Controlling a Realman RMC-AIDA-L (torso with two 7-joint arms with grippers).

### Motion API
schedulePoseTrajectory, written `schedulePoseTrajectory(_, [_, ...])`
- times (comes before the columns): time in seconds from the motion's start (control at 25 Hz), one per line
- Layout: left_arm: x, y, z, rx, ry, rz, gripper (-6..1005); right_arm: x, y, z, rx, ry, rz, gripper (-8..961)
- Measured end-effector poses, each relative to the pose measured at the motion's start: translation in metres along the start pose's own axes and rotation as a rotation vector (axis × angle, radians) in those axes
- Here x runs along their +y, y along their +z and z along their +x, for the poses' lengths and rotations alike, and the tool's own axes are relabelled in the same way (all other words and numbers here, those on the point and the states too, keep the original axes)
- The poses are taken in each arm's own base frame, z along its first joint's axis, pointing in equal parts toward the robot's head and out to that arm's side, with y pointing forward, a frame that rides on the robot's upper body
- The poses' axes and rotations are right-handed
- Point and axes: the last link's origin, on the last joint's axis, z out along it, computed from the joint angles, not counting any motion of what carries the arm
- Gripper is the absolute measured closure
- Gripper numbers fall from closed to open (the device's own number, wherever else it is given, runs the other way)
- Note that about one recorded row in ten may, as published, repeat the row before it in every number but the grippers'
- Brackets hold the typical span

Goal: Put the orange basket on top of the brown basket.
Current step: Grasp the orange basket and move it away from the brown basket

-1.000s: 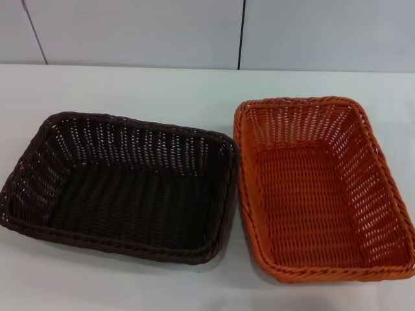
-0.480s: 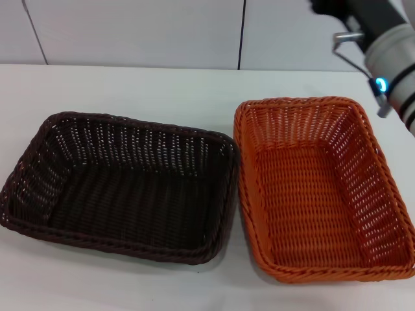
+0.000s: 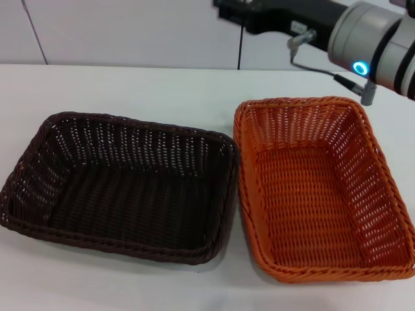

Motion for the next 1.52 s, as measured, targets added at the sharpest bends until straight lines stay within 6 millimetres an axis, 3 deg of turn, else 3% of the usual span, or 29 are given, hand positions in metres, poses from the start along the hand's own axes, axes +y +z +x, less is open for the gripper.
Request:
schedulePoseTrajectory(0.56, [0.003, 0.008, -0.003, -0.005, -0.022, 0.013, 246, 0.028, -0.006, -0.019, 0.32, -0.117, -0.403, 218])
schedulePoseTrajectory(0.84, [0.007, 0.013, -0.004, -0.003, -0.037, 0.017, 246, 0.035, -0.014, -0.02, 0.452, -0.178, -0.513, 223])
schedulePoseTrajectory(1.12, [0.007, 0.015, -0.005, -0.007, -0.045, 0.028, 247, 0.042, -0.026, -0.01, 0.556, -0.208, -0.604, 228])
schedulePoseTrajectory(1.52, [0.001, 0.014, -0.009, -0.018, -0.074, 0.079, 246, 0.052, -0.045, 0.014, 0.782, -0.384, -0.722, 234])
